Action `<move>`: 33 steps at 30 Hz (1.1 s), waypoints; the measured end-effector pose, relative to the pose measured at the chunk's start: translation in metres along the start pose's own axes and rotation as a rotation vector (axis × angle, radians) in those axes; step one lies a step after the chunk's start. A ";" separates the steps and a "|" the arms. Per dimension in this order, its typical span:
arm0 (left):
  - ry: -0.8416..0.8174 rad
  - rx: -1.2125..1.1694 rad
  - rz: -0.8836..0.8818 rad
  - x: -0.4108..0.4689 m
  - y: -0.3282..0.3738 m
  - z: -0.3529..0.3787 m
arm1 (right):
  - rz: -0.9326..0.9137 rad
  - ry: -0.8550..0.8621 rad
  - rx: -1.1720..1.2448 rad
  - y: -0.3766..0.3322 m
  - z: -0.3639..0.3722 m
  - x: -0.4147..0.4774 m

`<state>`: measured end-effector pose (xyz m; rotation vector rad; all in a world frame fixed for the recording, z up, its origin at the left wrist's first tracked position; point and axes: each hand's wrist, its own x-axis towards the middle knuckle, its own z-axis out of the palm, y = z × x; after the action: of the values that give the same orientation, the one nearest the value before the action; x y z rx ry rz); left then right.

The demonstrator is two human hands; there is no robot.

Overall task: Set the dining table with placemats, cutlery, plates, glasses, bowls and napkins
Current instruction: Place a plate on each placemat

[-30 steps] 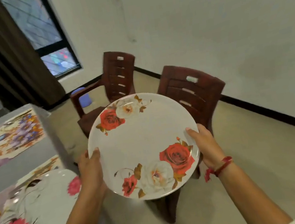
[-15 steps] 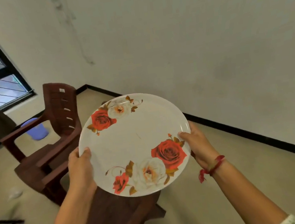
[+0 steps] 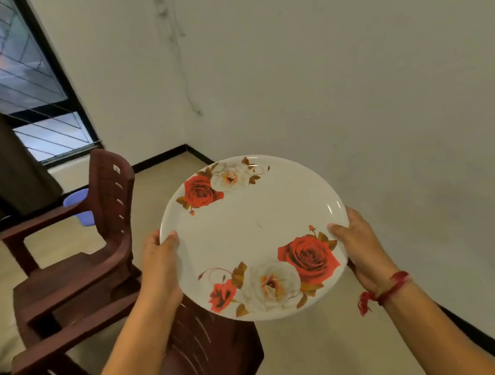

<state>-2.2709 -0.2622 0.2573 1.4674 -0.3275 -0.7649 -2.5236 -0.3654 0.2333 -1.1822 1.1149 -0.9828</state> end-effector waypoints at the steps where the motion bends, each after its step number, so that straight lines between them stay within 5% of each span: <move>1: 0.016 0.009 0.011 0.010 0.004 0.013 | -0.007 -0.012 0.006 -0.002 0.001 0.023; 18: 0.527 -0.061 0.057 0.227 0.030 0.143 | 0.124 -0.437 0.017 -0.020 0.108 0.392; 25: 0.804 -0.077 0.092 0.362 0.055 0.158 | 0.168 -0.689 -0.002 -0.021 0.239 0.551; 33: 0.874 -0.143 0.081 0.526 0.113 0.159 | 0.121 -0.806 -0.052 -0.053 0.377 0.705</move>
<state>-1.9586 -0.7285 0.2540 1.4994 0.3279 -0.0332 -2.0203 -0.9882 0.2058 -1.3551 0.5511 -0.3108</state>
